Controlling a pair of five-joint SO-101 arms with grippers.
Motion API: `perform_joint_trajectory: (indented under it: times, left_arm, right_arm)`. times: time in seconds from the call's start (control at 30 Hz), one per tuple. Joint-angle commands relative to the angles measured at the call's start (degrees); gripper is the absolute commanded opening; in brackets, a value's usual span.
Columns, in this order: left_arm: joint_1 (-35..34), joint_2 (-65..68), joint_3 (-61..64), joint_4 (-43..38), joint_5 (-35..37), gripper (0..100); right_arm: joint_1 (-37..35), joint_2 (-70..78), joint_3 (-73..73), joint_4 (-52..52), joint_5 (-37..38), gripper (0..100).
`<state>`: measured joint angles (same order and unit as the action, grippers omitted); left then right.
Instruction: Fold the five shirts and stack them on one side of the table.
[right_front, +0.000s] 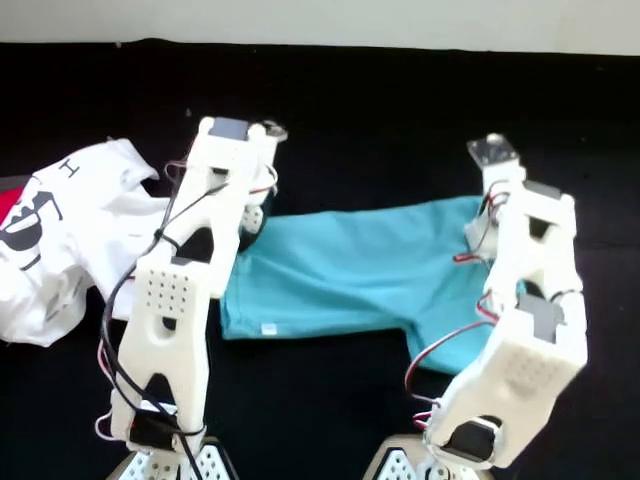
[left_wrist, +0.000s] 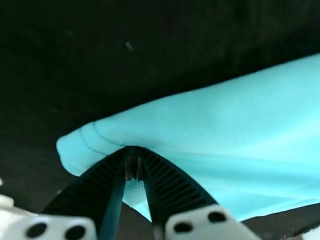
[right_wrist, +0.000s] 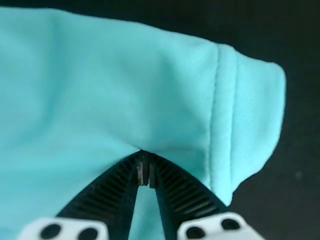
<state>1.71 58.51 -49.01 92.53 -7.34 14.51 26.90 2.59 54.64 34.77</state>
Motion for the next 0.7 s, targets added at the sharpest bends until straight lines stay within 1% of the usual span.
perform_joint_trajectory:
  times: [0.0, 0.13, 0.17, 0.27, 0.37, 0.47, 0.53, 0.6, 0.67]
  left_arm:
    - [-3.21, 7.34, -18.15, 0.26, 0.09, 1]
    - [-4.79, 12.70, -31.96, 0.35, 0.09, 1]
    - [-4.79, 13.32, -34.33, 0.70, 0.09, 1]
    - [-3.74, 13.58, -38.64, 4.84, 0.09, 1]
    - [-1.63, 13.49, -40.04, 8.79, 0.09, 1]
    - [-0.04, 12.35, -38.20, 9.14, 0.26, 1]
    - [1.45, 9.19, -33.45, 9.23, 0.53, 1]
    - [3.12, 3.30, -24.40, 9.23, 0.53, 1]
    - [4.79, -4.44, -12.35, 8.97, 0.53, 1]
  right_arm:
    - [1.63, 8.66, -13.76, -1.01, -0.79, 0.6]
    - [1.80, 14.64, -24.22, -0.40, -0.79, 0.6]
    - [1.71, 14.99, -26.07, 1.45, -0.79, 0.6]
    - [1.54, 14.46, -30.46, 11.21, -0.88, 0.6]
    - [1.54, 12.70, -34.77, 20.26, -0.88, 0.6]
    - [1.54, 10.24, -38.20, 26.24, -0.88, 0.6]
    - [1.54, 8.22, -39.78, 29.76, -0.88, 0.6]
    - [1.54, 6.02, -40.66, 33.19, -0.88, 0.6]
    - [1.45, 3.65, -40.75, 35.91, -0.88, 0.6]
